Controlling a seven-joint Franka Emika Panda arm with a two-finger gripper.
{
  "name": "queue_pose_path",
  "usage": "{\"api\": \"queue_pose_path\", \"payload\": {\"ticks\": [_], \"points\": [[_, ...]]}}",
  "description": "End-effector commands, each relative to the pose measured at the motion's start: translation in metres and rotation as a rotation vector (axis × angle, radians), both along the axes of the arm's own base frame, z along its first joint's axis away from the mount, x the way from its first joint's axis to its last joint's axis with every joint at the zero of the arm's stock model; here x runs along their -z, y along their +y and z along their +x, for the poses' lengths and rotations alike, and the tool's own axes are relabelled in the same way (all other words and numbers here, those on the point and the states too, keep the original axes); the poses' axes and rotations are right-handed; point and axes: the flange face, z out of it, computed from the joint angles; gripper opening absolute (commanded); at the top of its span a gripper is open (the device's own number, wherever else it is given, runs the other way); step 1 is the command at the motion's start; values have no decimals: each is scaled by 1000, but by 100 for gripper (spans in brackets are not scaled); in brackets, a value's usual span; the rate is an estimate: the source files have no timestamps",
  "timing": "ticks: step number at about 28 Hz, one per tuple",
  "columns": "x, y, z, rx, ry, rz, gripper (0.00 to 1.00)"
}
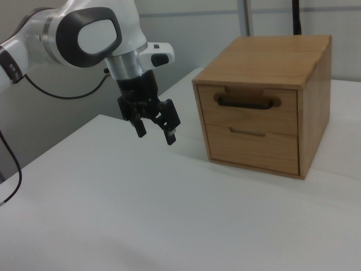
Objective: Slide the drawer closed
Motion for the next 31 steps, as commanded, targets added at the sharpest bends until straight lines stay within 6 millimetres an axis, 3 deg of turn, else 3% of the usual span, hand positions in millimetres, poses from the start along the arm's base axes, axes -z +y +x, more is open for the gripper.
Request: {"api": "queue_pose_path", "payload": {"ticks": [1, 8, 17, 31], "points": [[-4, 0, -15, -17, 44, 13, 100], [-4, -5, -24, 6, 89, 10, 100], [-6, -26, -25, 52, 84, 9, 100], [-13, -22, -28, 37, 66, 23, 100]]}}
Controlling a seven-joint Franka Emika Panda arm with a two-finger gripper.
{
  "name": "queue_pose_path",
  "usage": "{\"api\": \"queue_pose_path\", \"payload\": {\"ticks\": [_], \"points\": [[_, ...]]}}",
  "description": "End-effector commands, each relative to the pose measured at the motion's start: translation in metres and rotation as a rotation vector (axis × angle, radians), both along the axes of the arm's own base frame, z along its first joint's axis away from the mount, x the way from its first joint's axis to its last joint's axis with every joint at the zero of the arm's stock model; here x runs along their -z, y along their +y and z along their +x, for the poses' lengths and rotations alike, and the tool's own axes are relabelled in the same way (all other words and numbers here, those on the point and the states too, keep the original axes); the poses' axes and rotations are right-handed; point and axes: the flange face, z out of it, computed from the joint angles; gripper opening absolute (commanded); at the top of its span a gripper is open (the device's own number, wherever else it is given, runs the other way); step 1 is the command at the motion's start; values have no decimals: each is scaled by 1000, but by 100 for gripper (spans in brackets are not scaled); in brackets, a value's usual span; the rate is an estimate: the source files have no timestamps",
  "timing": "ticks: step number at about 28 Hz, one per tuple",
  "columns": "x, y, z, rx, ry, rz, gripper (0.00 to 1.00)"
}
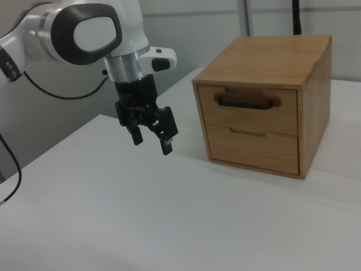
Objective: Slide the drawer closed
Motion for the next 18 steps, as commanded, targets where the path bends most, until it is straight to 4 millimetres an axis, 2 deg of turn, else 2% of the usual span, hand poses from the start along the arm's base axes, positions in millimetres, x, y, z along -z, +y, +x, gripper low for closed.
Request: {"api": "queue_pose_path", "payload": {"ticks": [1, 18], "points": [[-6, 5, -8, -19, -2, 22, 100], [-7, 16, -7, -43, -7, 44, 100]]}}
